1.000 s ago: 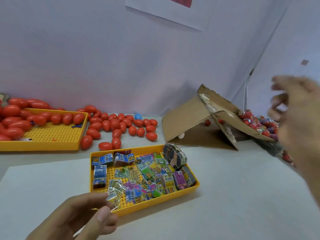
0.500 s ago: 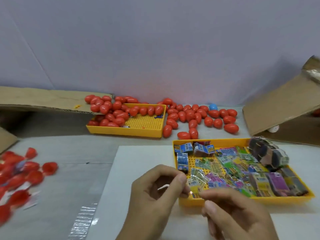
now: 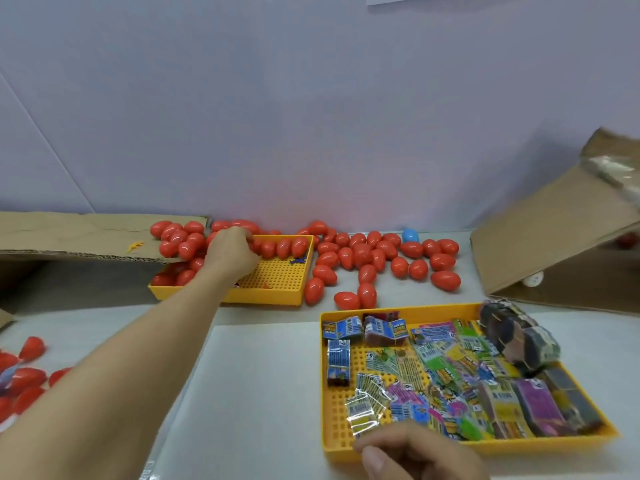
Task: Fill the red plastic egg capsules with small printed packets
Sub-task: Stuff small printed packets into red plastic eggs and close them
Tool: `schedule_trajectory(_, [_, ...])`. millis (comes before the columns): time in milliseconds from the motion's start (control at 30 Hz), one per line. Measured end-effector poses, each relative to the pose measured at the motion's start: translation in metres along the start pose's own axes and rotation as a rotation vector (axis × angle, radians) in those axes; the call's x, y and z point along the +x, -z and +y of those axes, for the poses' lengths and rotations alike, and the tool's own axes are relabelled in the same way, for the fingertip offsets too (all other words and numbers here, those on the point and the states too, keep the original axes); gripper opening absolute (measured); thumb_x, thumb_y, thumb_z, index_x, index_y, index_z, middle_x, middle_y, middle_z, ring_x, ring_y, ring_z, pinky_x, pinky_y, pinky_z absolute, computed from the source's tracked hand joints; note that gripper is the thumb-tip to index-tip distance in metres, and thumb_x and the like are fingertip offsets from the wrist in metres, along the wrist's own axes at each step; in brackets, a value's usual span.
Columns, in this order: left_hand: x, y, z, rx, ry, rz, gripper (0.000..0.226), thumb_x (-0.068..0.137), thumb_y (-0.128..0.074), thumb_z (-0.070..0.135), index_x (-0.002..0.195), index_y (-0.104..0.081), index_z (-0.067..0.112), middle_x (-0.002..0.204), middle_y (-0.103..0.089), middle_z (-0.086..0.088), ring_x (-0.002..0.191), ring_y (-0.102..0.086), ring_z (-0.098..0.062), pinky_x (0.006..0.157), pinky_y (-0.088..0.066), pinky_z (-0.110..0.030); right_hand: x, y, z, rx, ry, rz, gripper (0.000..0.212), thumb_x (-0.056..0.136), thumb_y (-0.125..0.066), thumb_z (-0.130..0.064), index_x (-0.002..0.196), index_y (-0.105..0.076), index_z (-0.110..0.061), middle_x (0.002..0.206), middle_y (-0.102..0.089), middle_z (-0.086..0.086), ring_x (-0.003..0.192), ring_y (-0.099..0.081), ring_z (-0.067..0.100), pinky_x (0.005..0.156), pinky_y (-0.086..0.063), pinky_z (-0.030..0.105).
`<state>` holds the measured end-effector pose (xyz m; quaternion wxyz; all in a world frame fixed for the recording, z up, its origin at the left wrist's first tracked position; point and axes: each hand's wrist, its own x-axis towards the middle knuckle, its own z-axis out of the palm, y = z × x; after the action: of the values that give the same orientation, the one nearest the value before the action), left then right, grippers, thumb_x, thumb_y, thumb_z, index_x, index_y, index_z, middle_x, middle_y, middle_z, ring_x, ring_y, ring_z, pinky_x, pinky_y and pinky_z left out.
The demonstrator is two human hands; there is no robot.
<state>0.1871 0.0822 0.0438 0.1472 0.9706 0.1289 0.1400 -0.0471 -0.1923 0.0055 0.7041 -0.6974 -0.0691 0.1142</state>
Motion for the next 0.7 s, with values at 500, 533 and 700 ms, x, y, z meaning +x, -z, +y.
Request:
schedule_trajectory(500, [-0.027, 0.01, -0.019, -0.081, -0.153, 0.077, 0.042, 0.079, -0.072, 0.007, 0.121, -0.067, 0.006, 0.112, -0.066, -0.016, 0.101, -0.06, -0.032, 0.085, -0.049, -0.038, 0.002, 0.003, 0.001, 0.064, -0.01, 0.012, 0.026, 0.055, -0.076, -0.042, 0.073, -0.08, -0.024, 0.062, -0.067, 0.015, 0.058, -0.061, 0.018, 0.06, -0.048, 0.027])
schedule_trajectory(533, [-0.025, 0.011, -0.015, -0.055, -0.162, 0.038, 0.048, 0.078, -0.072, 0.01, 0.125, -0.065, 0.007, 0.116, -0.064, -0.015, 0.105, -0.059, -0.032, 0.087, -0.048, -0.039, 0.001, 0.002, 0.0, 0.066, -0.016, 0.003, 0.021, 0.059, -0.077, -0.039, 0.073, -0.08, -0.024, 0.062, -0.067, 0.014, 0.057, -0.061, 0.017, 0.059, -0.048, 0.026])
schedule_trajectory(700, [-0.012, 0.0, 0.01, 0.002, -0.193, -0.05, 0.059, 0.084, -0.07, 0.03, 0.139, -0.054, 0.02, 0.138, -0.054, -0.012, 0.125, -0.05, -0.032, 0.102, -0.046, -0.046, 0.003, 0.002, -0.003, 0.045, -0.008, -0.001, 0.018, 0.066, -0.086, -0.043, 0.069, -0.08, -0.026, 0.06, -0.066, 0.006, 0.053, -0.057, 0.005, 0.055, -0.044, 0.018])
